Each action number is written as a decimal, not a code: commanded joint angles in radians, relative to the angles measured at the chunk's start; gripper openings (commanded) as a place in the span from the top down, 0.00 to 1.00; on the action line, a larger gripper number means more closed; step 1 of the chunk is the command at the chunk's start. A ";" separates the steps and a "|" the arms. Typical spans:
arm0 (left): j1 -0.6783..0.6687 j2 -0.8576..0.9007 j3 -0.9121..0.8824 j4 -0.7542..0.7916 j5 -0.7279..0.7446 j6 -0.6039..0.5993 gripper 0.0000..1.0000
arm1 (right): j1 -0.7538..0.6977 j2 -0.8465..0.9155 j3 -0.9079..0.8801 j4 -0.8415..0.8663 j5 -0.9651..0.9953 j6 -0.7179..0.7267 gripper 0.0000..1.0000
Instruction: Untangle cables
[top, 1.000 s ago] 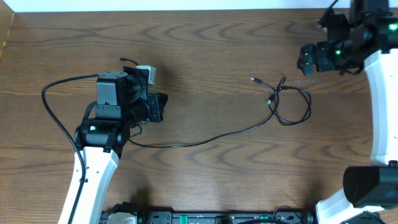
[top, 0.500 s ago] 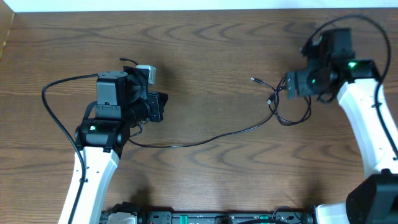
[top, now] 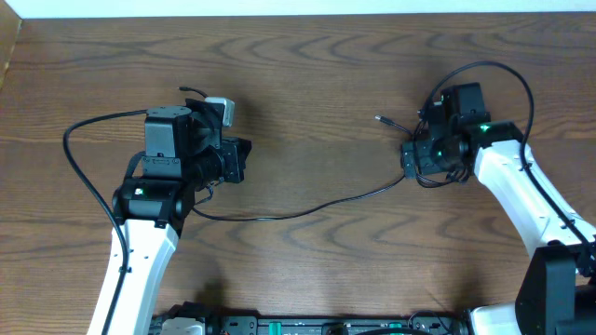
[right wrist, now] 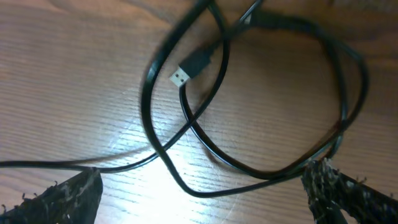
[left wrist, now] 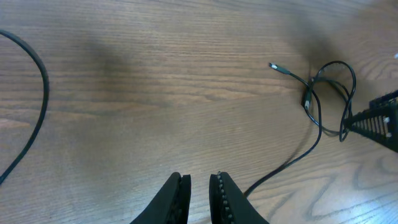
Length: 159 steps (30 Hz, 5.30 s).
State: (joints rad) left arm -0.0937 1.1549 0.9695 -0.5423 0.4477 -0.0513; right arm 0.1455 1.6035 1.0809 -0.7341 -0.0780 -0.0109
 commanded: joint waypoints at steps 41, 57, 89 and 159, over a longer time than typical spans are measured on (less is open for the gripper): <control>-0.002 0.001 -0.010 -0.033 0.016 0.014 0.83 | 0.033 0.086 0.309 -0.210 0.019 0.066 0.99; -0.002 0.001 -0.022 -0.078 0.111 0.032 0.83 | 0.031 0.083 1.275 -0.750 0.180 0.089 0.99; -0.004 0.001 -0.085 -0.071 0.223 0.085 0.75 | -0.385 0.154 1.323 -0.776 0.225 0.191 0.99; -0.213 0.001 -0.085 0.077 0.251 0.099 0.68 | -0.953 0.762 1.233 -0.411 0.298 0.208 0.41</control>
State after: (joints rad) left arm -0.3042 1.1557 0.8898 -0.4667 0.7052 0.0494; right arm -0.8158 2.3684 2.3127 -1.1450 0.2539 0.1898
